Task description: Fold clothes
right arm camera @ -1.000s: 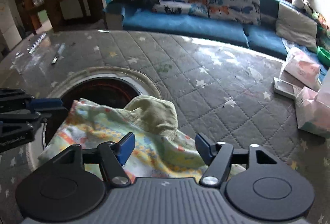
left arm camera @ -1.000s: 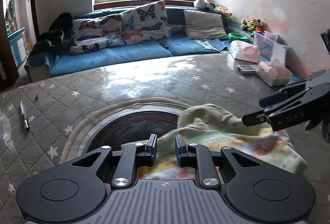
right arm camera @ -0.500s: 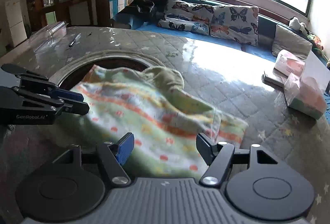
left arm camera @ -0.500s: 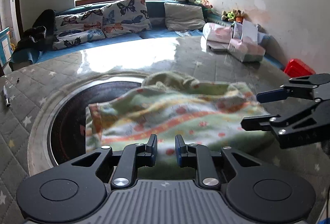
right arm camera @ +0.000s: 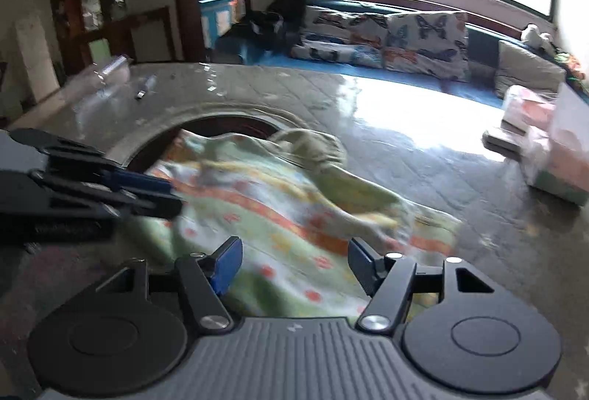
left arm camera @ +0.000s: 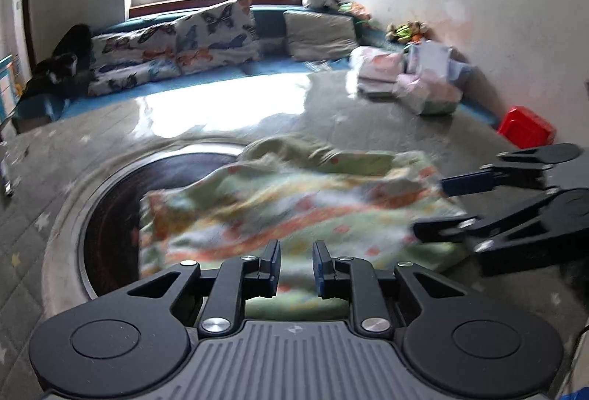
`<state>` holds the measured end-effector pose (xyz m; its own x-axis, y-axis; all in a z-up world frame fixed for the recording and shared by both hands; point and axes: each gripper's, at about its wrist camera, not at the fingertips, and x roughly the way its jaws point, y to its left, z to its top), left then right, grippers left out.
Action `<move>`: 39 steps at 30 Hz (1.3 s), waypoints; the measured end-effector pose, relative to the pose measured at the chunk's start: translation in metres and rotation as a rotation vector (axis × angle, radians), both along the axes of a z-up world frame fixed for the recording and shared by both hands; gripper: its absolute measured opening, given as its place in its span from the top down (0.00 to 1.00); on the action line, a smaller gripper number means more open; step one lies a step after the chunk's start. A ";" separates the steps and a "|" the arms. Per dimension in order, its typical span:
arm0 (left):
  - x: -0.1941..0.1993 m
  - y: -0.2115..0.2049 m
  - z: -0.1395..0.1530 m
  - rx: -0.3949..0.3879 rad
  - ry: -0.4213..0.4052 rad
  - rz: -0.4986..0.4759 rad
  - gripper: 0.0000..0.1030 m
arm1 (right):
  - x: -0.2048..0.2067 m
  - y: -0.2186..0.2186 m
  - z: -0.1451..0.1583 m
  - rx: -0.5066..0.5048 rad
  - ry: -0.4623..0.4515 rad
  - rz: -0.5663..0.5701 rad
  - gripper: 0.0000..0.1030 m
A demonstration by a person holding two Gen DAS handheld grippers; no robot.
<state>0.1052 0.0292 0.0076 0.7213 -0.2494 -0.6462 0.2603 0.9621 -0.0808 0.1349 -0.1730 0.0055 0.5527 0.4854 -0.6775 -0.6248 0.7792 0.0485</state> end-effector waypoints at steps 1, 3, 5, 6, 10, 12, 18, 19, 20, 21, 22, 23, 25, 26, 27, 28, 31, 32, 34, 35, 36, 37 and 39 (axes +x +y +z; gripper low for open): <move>0.002 -0.003 -0.001 0.000 0.002 -0.006 0.80 | 0.001 0.003 -0.004 0.001 0.009 0.007 0.38; 0.006 -0.007 -0.008 0.001 0.018 -0.009 0.80 | 0.003 0.008 -0.012 0.000 0.031 0.018 0.42; 0.010 -0.008 -0.016 -0.001 0.045 -0.006 0.80 | 0.005 0.007 -0.019 -0.010 0.057 0.020 0.42; 0.010 -0.007 -0.020 0.001 0.055 -0.006 0.80 | 0.006 0.004 -0.021 -0.011 0.067 0.022 0.42; 0.009 -0.004 -0.029 0.001 0.068 -0.009 0.80 | 0.010 -0.004 -0.021 -0.009 0.096 0.025 0.42; 0.009 -0.001 -0.027 -0.010 0.070 -0.005 0.80 | 0.015 -0.005 -0.016 -0.005 0.086 0.016 0.42; 0.011 0.002 -0.028 -0.016 0.075 0.002 0.76 | 0.046 0.002 -0.006 0.024 0.074 -0.010 0.44; 0.011 0.001 -0.028 -0.014 0.075 0.001 0.76 | 0.052 0.004 -0.006 0.031 0.082 -0.011 0.45; 0.011 0.001 -0.028 -0.014 0.075 0.001 0.76 | 0.058 0.006 -0.007 0.036 0.092 -0.010 0.47; 0.011 0.002 -0.028 -0.015 0.076 0.001 0.76 | 0.064 0.009 -0.008 0.038 0.104 -0.007 0.47; 0.012 0.002 -0.028 -0.018 0.077 0.001 0.76 | 0.070 0.012 -0.009 0.036 0.116 -0.006 0.49; 0.012 0.003 -0.028 -0.020 0.079 0.000 0.76 | 0.076 0.015 -0.011 0.029 0.127 -0.009 0.50; 0.012 0.003 -0.028 -0.023 0.080 -0.003 0.76 | 0.090 0.019 -0.016 0.014 0.152 -0.024 0.53; 0.012 0.003 -0.029 -0.025 0.081 -0.003 0.76 | 0.096 0.020 -0.019 0.012 0.167 -0.036 0.56; 0.012 0.004 -0.029 -0.028 0.081 -0.003 0.76 | 0.102 0.020 -0.021 0.013 0.184 -0.049 0.57; 0.012 0.004 -0.029 -0.030 0.081 -0.003 0.76 | 0.107 0.019 -0.023 0.016 0.199 -0.061 0.60; 0.012 0.005 -0.029 -0.036 0.081 -0.004 0.76 | 0.121 0.016 -0.024 0.038 0.238 -0.095 0.68; 0.012 0.005 -0.029 -0.036 0.081 -0.005 0.76 | 0.125 0.015 -0.023 0.042 0.251 -0.105 0.71; 0.012 0.005 -0.029 -0.038 0.080 -0.006 0.76 | 0.131 0.014 -0.023 0.038 0.266 -0.123 0.75; 0.012 0.005 -0.030 -0.040 0.080 -0.006 0.76 | 0.134 0.014 -0.023 0.032 0.270 -0.132 0.76; 0.012 0.006 -0.030 -0.042 0.081 -0.006 0.76 | 0.137 0.015 -0.024 0.028 0.274 -0.139 0.76; 0.012 0.006 -0.030 -0.044 0.081 -0.005 0.76 | 0.138 0.015 -0.024 0.025 0.273 -0.143 0.76; 0.012 0.006 -0.030 -0.046 0.082 -0.005 0.76 | 0.140 0.016 -0.024 0.019 0.272 -0.150 0.76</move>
<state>0.1170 0.0354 -0.0222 0.6650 -0.2834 -0.6910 0.2555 0.9557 -0.1461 0.2748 -0.1567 -0.0184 0.4191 0.4256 -0.8020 -0.4649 0.8593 0.2131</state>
